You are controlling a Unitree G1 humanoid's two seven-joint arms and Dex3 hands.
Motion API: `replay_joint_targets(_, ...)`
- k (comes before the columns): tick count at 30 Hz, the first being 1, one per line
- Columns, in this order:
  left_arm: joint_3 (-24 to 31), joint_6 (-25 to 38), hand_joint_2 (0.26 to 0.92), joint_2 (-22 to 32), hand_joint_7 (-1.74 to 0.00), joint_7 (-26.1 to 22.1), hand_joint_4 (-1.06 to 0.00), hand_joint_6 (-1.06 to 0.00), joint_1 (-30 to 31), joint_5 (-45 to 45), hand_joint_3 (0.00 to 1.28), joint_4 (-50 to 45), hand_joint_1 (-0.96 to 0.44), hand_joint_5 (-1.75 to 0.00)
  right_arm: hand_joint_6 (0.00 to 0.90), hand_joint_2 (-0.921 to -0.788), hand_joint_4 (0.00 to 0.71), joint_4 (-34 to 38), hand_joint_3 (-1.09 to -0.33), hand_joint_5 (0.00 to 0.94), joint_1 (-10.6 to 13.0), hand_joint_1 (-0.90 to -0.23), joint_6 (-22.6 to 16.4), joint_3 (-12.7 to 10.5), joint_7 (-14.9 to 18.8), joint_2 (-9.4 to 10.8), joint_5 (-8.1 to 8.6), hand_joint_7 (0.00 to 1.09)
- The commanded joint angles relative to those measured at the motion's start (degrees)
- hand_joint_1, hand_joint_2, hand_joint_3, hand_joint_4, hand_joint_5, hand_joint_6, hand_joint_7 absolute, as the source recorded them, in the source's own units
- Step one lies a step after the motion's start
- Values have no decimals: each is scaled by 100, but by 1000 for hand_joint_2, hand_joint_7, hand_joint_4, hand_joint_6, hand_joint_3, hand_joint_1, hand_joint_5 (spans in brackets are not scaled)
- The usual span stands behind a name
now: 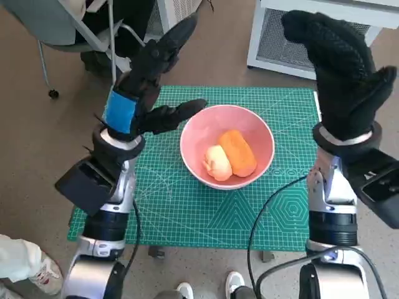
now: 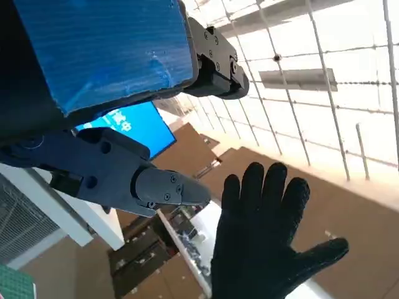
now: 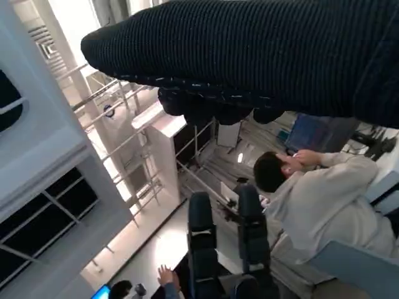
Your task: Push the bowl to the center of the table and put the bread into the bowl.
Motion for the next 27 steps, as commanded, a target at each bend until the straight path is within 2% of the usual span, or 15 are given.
replay_joint_targets(1, 27, 130, 921, -53, -152, 22, -281, -347, 129, -65, 213, -227, -456, -4, -1, -921, 169, 112, -732, 195, -18, -562, -65, 26, -52, 80, -65, 672)
replay_joint_targets(7, 39, 314, 921, -23, -150, -50, -282, -348, 187, -125, 217, -353, -474, -3, -1, -921, 176, 120, -735, 183, -7, -564, -107, 46, -101, 99, -139, 662)
replay_joint_targets(16, 92, 623, 921, -20, -146, -242, -284, -348, 272, -405, 215, -539, -489, -3, -1, -921, 183, 55, -736, 170, 24, -560, -64, 80, -110, 86, -131, 656)
replay_joint_targets(27, 203, 624, 921, -77, -136, -101, -279, -349, 297, -326, 212, -574, -486, -2, -1, -921, 192, 31, -736, 153, 46, -562, -18, 109, -130, 75, -147, 663)
